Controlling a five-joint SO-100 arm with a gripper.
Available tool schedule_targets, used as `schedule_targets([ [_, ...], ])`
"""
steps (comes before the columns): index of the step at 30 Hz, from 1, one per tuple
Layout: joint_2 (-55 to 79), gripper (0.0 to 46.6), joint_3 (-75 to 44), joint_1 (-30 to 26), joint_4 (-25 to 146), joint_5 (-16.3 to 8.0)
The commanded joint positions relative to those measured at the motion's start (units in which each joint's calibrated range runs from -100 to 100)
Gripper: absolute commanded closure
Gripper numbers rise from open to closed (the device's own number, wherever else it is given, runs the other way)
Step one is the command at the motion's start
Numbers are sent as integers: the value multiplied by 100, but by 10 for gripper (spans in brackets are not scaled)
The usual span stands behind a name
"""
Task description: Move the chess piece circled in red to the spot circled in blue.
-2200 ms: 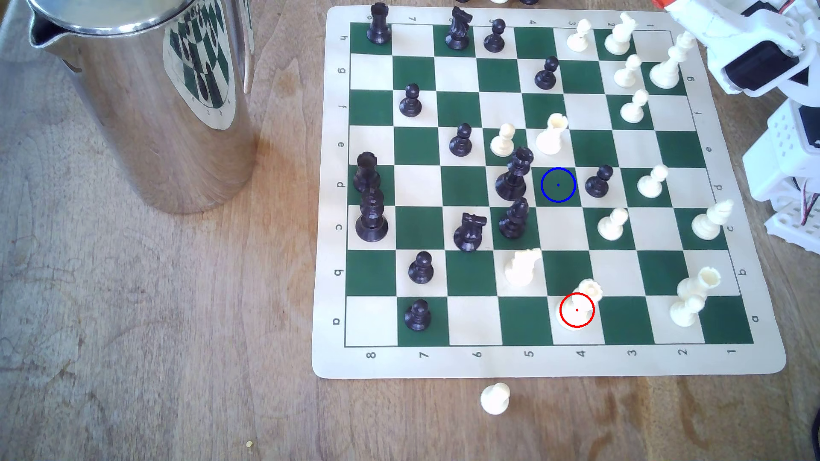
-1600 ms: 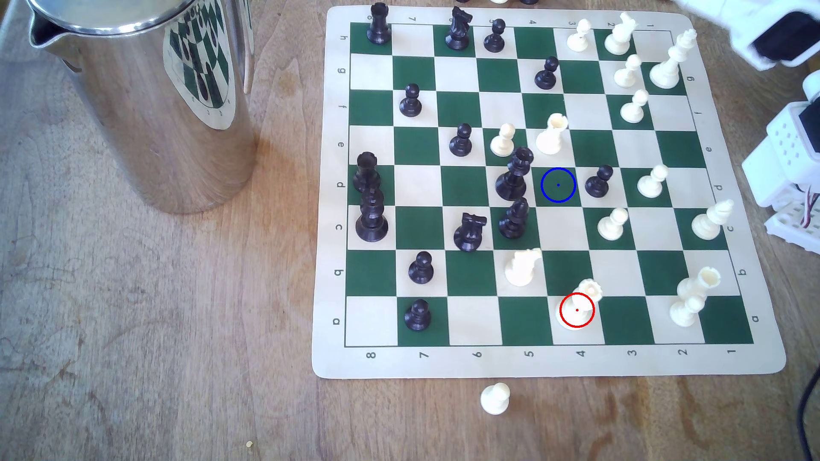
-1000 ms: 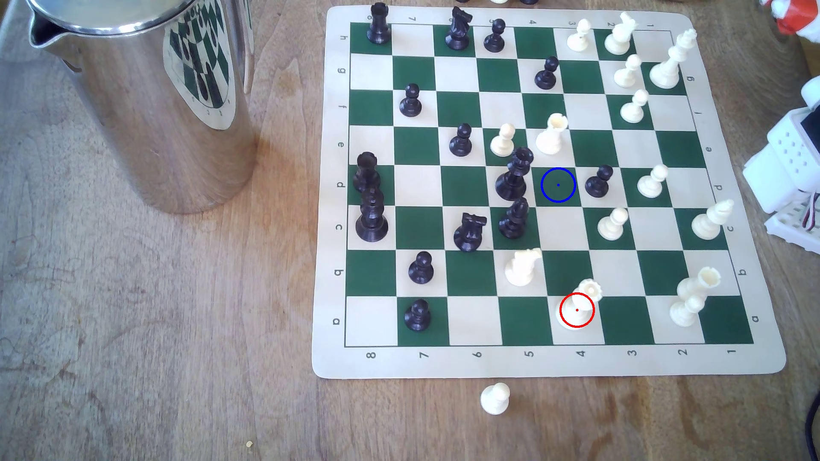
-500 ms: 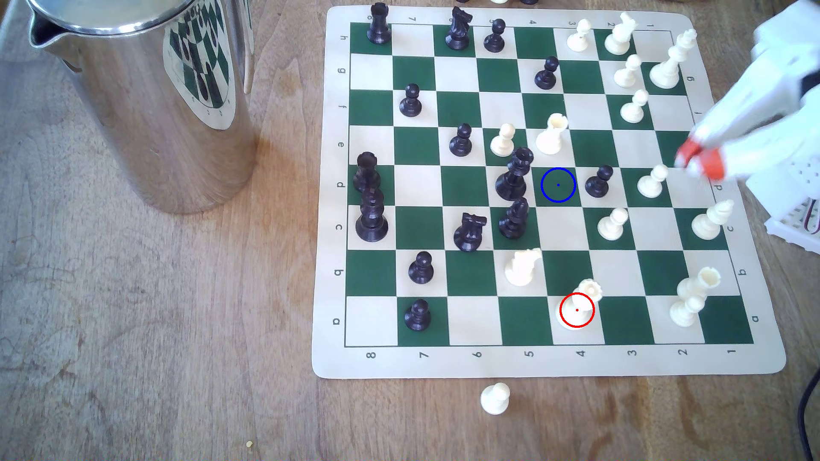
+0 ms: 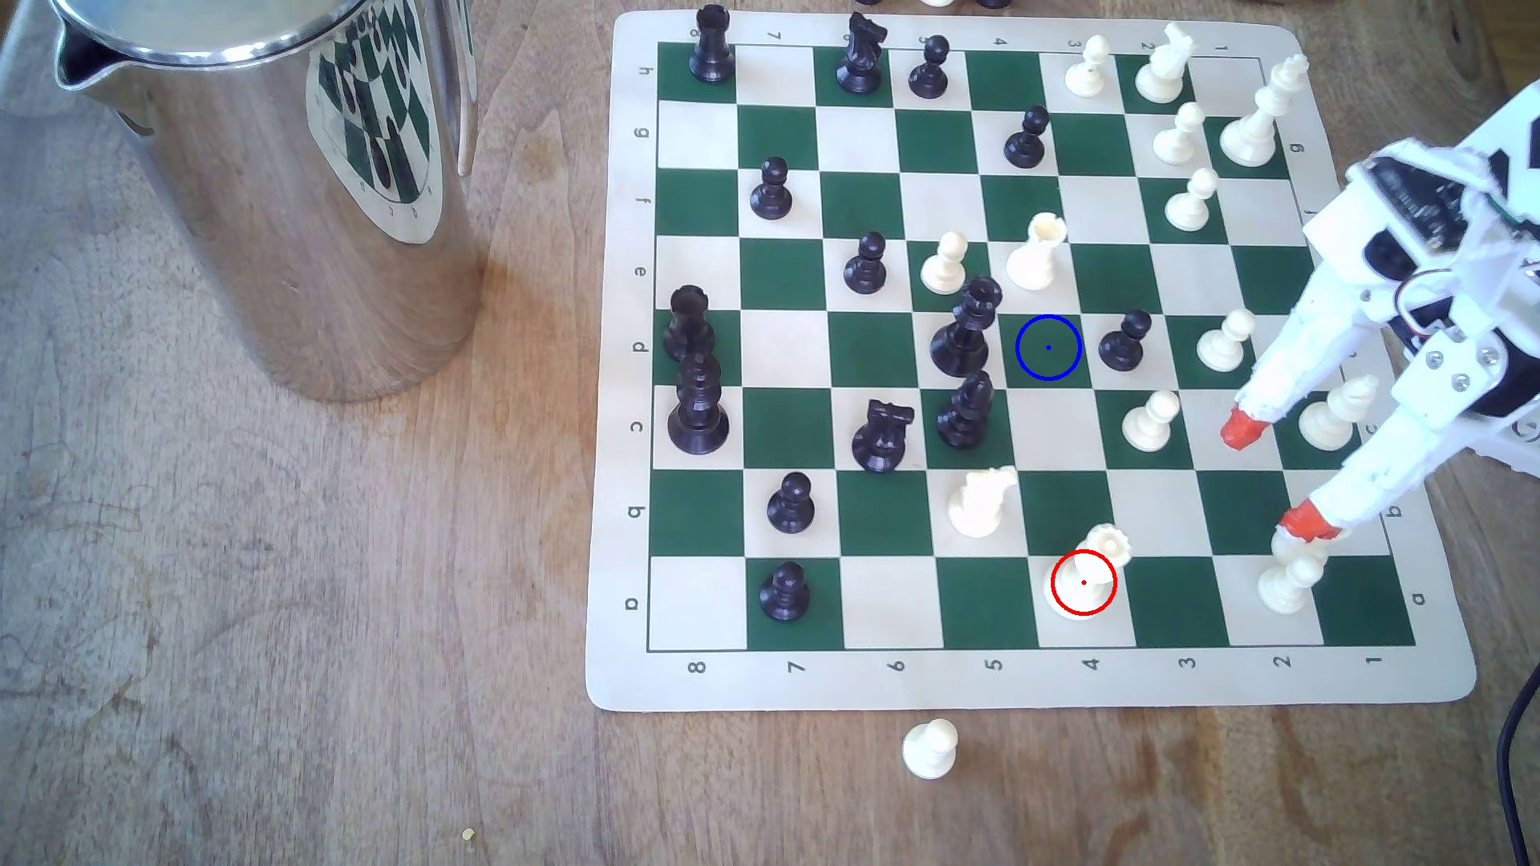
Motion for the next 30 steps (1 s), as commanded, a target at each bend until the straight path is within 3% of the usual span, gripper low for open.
schedule_targets([
  [1,190,294,-333,298,29,205],
  [8,954,297,-88,391,-430,259],
  [14,1751,291,220,493,-1167,156],
  [30,2736,270,-360,282,-1462,-24],
])
